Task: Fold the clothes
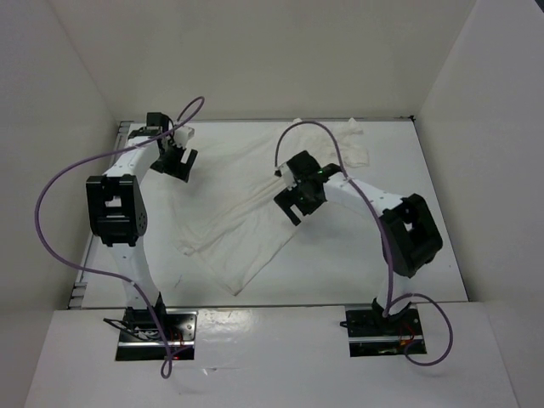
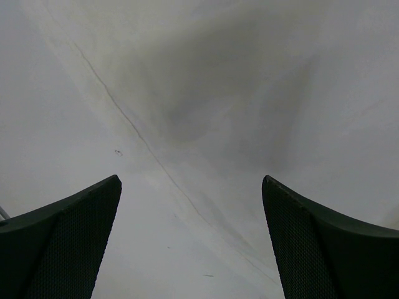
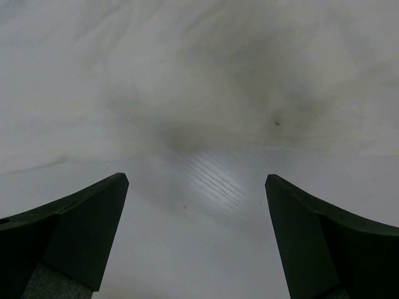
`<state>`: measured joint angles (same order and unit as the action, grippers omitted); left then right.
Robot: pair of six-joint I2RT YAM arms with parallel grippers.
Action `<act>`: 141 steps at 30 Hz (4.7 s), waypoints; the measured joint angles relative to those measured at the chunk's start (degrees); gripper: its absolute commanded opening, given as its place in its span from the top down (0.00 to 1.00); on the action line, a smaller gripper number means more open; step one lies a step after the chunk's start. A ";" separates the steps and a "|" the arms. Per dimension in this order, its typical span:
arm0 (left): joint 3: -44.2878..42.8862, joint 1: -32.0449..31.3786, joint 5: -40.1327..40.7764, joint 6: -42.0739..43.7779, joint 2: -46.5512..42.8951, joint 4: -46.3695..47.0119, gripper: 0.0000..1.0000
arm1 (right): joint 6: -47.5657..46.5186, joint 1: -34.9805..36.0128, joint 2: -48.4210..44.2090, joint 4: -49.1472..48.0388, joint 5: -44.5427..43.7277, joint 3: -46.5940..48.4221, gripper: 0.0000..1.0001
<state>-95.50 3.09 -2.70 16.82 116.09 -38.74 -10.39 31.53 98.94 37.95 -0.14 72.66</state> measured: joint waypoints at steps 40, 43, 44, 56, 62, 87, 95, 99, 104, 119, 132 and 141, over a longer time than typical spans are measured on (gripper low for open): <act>-5.92 0.22 4.68 1.44 11.56 3.52 0.12 | -3.72 17.59 14.95 -3.76 -1.29 6.27 0.00; -3.67 -0.31 6.12 2.54 10.10 4.28 0.17 | -4.72 16.76 12.90 -3.56 0.28 3.30 0.00; -3.21 -0.44 6.49 2.82 9.81 4.07 0.19 | -5.07 16.35 12.33 -3.41 1.03 2.54 0.00; -2.23 -0.66 5.60 6.16 8.92 -0.31 0.06 | -8.52 11.26 6.08 2.84 2.29 -4.22 0.00; 0.46 -0.94 3.82 8.09 7.23 -2.75 0.01 | -12.04 2.56 1.27 4.90 2.10 -5.60 0.00; 9.90 -3.91 1.46 12.96 1.55 -12.24 0.01 | -14.84 4.72 -2.89 9.42 3.85 -2.08 0.00; 9.90 -1.40 -0.85 11.26 1.16 -11.85 0.01 | -9.42 -4.61 3.04 6.01 4.15 5.14 0.00; 10.08 -1.20 -0.74 10.80 1.16 -11.52 0.01 | -7.39 -11.15 8.61 4.61 3.67 13.20 0.00; 11.26 -1.18 -0.61 10.12 0.50 -10.12 0.01 | -6.93 -11.87 18.18 3.78 2.51 22.36 0.00; 13.53 -1.29 -0.13 10.36 -0.81 -7.80 0.01 | -2.86 -16.15 33.77 5.49 5.70 39.87 0.00; 14.88 -1.31 0.66 11.72 -1.46 -7.21 0.01 | 3.91 -17.20 45.42 10.86 8.07 58.45 0.00; 16.81 -1.55 1.53 12.07 -2.51 -6.88 0.01 | 6.12 -17.20 61.13 19.37 8.07 86.95 0.00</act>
<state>-78.70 1.54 -1.17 28.88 113.58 -45.63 -4.27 14.33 160.07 57.32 7.92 159.61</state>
